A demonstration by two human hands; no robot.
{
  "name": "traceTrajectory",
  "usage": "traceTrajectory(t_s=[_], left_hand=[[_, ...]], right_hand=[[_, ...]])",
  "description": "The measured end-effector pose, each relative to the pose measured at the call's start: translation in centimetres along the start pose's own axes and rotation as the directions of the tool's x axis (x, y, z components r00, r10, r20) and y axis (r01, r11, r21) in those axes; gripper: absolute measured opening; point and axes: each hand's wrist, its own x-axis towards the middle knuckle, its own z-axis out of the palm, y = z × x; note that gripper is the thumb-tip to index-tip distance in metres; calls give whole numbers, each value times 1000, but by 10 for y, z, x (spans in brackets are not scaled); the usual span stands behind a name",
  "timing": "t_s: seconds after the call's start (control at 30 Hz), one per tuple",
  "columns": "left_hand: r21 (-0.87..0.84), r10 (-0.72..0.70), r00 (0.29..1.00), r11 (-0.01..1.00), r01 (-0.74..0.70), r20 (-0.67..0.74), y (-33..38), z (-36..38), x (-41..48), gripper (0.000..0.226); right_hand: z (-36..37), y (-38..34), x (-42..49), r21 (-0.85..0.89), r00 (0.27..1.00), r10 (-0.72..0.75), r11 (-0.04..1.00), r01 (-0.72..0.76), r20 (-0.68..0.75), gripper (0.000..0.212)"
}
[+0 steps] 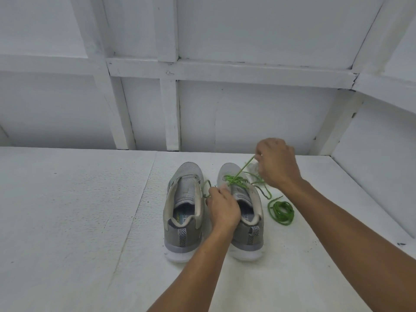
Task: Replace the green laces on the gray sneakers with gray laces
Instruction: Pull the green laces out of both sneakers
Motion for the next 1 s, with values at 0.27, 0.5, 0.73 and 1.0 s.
traceTrajectory(t_s=[0.27,0.5,0.73,1.0], left_hand=[[-43,-46,999,998,47,15,-3,2,0,40],[-40,-56,998,998,57,32,-4,1,1,40],[-38,-34,999,999,35,39,-2,-1,-1,40],[-45,-25,1000,999,25,11,-7,3,4,40]], right_hand=[[12,-26,-16,137,944,-233,969,206,235,30],[16,-24,-11,82,938,-248,968,235,241,15],[1,-3,4,144,998,-21,990,13,57,24],[16,-41,-21,193,917,-282,953,234,282,25]])
